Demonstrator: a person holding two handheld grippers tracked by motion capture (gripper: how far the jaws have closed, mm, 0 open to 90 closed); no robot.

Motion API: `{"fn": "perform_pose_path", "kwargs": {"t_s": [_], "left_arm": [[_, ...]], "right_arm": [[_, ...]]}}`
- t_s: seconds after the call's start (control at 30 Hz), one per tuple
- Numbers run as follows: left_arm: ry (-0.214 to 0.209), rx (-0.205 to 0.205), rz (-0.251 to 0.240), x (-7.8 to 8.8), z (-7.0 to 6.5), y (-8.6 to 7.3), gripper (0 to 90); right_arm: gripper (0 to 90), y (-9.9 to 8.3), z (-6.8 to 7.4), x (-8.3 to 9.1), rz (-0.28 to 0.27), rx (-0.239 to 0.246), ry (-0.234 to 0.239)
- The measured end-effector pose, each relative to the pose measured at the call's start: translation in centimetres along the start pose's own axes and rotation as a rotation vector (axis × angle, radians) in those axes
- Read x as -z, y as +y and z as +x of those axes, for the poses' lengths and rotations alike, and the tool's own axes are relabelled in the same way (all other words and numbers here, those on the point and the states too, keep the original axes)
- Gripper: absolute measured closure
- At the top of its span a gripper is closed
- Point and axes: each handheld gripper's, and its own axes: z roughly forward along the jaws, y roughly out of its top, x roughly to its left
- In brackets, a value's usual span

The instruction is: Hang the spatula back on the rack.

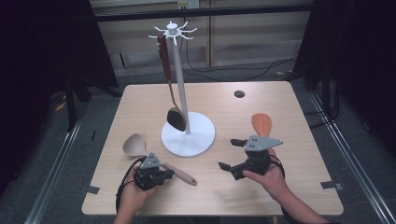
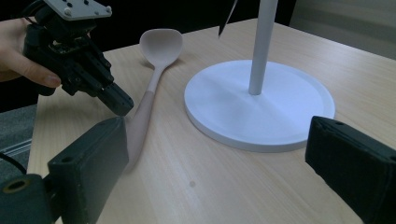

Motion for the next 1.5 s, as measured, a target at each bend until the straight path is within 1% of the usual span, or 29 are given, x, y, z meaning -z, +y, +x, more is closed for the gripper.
{"fn": "perform_pose_path", "kwargs": {"t_s": [0.03,0.1,0.23,0.3,0.33,0.37,0.4,0.5,0.57,0.63,0.7,0.73,0.77,0.8,0.9,0.93,0.97,1.0,1.03,1.07,1.13,1.17,1.2,1.23,1.27,1.3,1.37,1.4,1.5], "left_arm": [[0.005,-0.003,0.008,-0.1,-0.1,0.0,88.3],[-0.001,-0.004,0.012,-0.2,-0.2,-0.1,88.6],[-0.017,-0.014,0.035,-0.9,-0.6,-0.1,89.3],[-0.020,-0.012,0.029,-1.0,-0.5,-0.1,89.7],[-0.022,0.002,0.022,-1.0,-0.4,-0.1,90.0],[-0.022,0.002,0.022,-1.0,-0.4,-0.1,90.0],[-0.030,0.007,0.008,-1.0,-0.3,-0.1,90.0],[-0.026,0.003,0.000,-1.1,-0.3,-0.1,90.0],[-0.021,0.014,-0.026,-1.3,-0.3,0.1,90.0],[-0.029,0.023,-0.035,-1.4,-0.2,0.2,90.0],[-0.035,0.023,-0.032,-1.4,-0.2,0.2,90.0],[-0.035,0.011,-0.020,-1.4,-0.1,0.2,90.0],[-0.035,0.011,-0.020,-1.4,-0.1,0.2,90.0],[-0.049,0.004,-0.004,-1.5,-0.1,0.2,90.0],[-0.055,0.011,0.003,-1.5,-0.1,0.1,90.0],[-0.056,0.016,-0.006,-1.7,-0.2,0.2,90.0],[-0.061,0.017,0.000,-1.8,-0.3,0.2,90.0],[-0.071,0.010,-0.005,-2.0,-0.4,0.3,90.0],[-0.071,0.010,-0.005,-2.0,-0.4,0.3,90.0],[-0.071,0.017,-0.014,-2.4,-0.9,0.4,90.0],[-0.076,-0.005,-0.019,-2.9,-1.4,0.8,90.0],[-0.090,-0.008,-0.026,-3.2,-1.7,0.9,90.0],[-0.087,-0.010,-0.025,-3.5,-2.1,1.2,90.0],[-0.087,-0.010,-0.025,-3.5,-2.1,1.2,90.0],[-0.093,-0.019,-0.030,-4.0,-2.5,1.5,90.0],[-0.087,-0.023,-0.028,-4.2,-2.7,1.7,90.0],[-0.096,-0.016,-0.036,-4.6,-2.7,1.9,90.0],[-0.090,-0.019,-0.035,-4.7,-2.7,2.1,90.0],[-0.092,-0.022,-0.036,-4.9,-2.7,2.2,90.0]], "right_arm": [[5.7,0.0,0.0,0.0,-0.001,0.002,0.001],[5.7,0.0,0.0,0.0,-0.001,0.003,0.001],[5.7,0.1,-0.2,0.0,-0.007,0.001,-0.002],[5.7,0.1,-0.2,0.1,-0.007,0.002,-0.007],[5.7,0.1,-0.2,0.2,-0.011,0.000,-0.008],[5.7,0.1,-0.2,0.2,-0.011,0.000,-0.008],[5.7,0.1,-0.3,0.3,-0.010,-0.001,-0.017],[5.7,0.0,-0.3,0.4,-0.009,-0.003,-0.019],[5.7,-0.1,-0.4,0.5,-0.009,-0.001,-0.023],[5.7,-0.1,-0.3,0.6,-0.005,-0.004,-0.027],[5.7,-0.1,-0.3,0.7,-0.003,-0.005,-0.031],[5.7,-0.2,-0.2,0.8,-0.004,-0.003,-0.031],[5.7,-0.2,-0.2,0.9,-0.005,-0.004,-0.035],[5.7,-0.2,-0.3,1.0,-0.006,-0.003,-0.035],[5.7,-0.3,-0.4,1.2,-0.007,-0.010,-0.040],[5.7,-0.3,-0.4,1.2,-0.008,-0.011,-0.043],[5.7,-0.4,-0.4,1.2,-0.007,-0.012,-0.046],[5.7,-0.4,-0.5,1.3,-0.006,-0.012,-0.045],[5.7,-0.4,-0.5,1.3,-0.006,-0.012,-0.045],[5.7,-0.4,-0.5,1.2,-0.002,-0.011,-0.046],[5.7,-0.4,-0.4,1.1,-0.004,-0.010,-0.040],[5.7,-0.3,-0.4,1.1,-0.006,-0.009,-0.041],[5.7,-0.3,-0.4,1.1,-0.010,-0.011,-0.037],[5.7,-0.3,-0.4,1.1,-0.010,-0.011,-0.037],[5.7,-0.3,-0.4,1.1,-0.011,-0.009,-0.040],[5.7,-0.3,-0.4,1.2,-0.012,-0.010,-0.040],[5.7,-0.3,-0.4,1.4,-0.008,-0.008,-0.045],[5.7,-0.3,-0.4,1.4,-0.012,-0.011,-0.044],[5.7,-0.4,-0.4,1.6,-0.010,-0.011,-0.049]]}}
